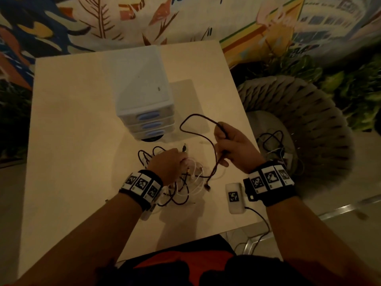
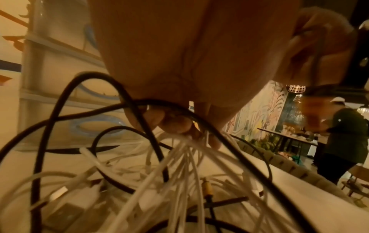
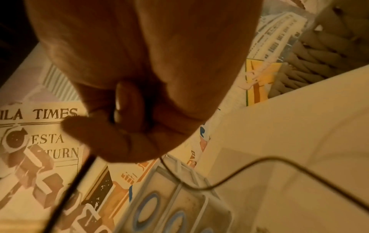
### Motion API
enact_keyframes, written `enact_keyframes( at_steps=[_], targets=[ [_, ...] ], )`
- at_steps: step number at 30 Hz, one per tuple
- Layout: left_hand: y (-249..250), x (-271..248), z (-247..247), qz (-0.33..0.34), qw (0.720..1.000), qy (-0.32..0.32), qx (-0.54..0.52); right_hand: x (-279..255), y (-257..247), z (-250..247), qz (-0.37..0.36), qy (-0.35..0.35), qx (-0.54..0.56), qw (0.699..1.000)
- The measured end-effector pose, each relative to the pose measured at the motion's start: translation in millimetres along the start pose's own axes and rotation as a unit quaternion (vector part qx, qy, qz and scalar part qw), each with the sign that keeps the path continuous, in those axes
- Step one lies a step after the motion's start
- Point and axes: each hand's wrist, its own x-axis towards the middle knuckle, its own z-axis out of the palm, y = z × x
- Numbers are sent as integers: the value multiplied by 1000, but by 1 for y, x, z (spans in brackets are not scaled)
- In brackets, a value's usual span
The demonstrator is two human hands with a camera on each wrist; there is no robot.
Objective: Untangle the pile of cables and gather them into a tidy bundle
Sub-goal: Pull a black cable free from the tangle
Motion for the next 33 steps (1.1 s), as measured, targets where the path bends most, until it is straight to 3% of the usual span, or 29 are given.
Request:
enact_keyframes(
  at_steps=[2,5,7,9,16,19,22,27,31,33],
  targets=[
    [-6,-3,-3,-11,1000,20,-8,4,8,-17,4,70,-108,992],
    [-11,-9,-9,-15,998,45,-33,7,28,-50,16,196,-259,946],
    [-14,-13,-11,-19,996,71,-51,7,40,-67,60,265,-297,915],
    [-17,-16,-13,-23,994,88,-60,7,50,-75,109,288,-265,914],
    [-22,-26,-17,-40,988,109,-102,9,78,-52,149,252,-110,950],
    [-25,-26,-18,-49,988,107,-98,0,77,-20,170,269,-183,930],
    [-27,-26,-18,-45,988,107,-100,-8,79,13,213,191,-203,936],
    [-29,-28,-15,-23,990,102,-92,11,96,30,154,175,-180,955],
    [-33,-26,-17,-61,978,181,-89,15,93,33,181,151,-21,972],
    [-31,-26,-21,-87,965,224,-110,12,92,33,183,144,9,972]
  ],
)
